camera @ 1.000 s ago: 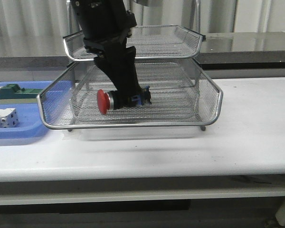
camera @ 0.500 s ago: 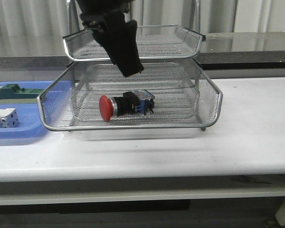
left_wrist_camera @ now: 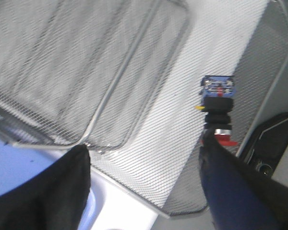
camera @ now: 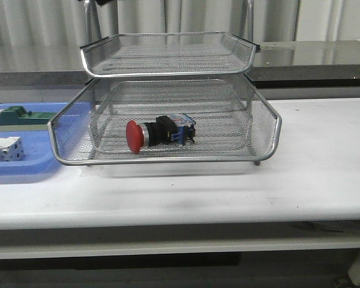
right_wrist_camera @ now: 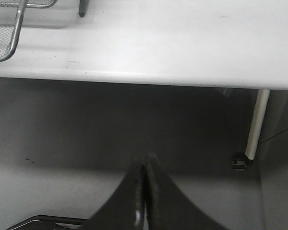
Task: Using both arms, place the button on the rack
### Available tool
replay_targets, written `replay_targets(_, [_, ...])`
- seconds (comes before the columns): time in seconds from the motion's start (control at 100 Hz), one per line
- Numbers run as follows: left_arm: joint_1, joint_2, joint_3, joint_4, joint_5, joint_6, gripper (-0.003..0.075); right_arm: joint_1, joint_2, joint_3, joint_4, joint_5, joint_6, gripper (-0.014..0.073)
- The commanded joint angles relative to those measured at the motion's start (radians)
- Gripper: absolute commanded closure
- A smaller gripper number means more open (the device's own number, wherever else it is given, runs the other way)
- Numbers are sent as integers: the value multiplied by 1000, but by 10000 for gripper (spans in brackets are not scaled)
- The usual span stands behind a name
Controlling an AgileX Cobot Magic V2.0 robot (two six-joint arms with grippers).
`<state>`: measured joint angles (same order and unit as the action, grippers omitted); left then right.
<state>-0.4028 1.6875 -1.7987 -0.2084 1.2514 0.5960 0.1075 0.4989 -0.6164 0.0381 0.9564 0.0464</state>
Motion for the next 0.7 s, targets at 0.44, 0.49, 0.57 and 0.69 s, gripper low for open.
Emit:
replay_targets(0.44, [241,-403,345,-92,-245,-22,303,0,2,-26,-9,-59,-2,660])
replay_targets(0.49, [246,-454,420,-96,-301,-22,303,0,2,-26,-9,-59,-2,660])
replay_targets(0.57, [246,-546,555,-96,-395,-22,303,0,2,-26,-9,-59,-2,660])
replay_targets(0.69, [246,-683,746,-96,-558,-62,303,0,2,-26,-9,-59,-2,660])
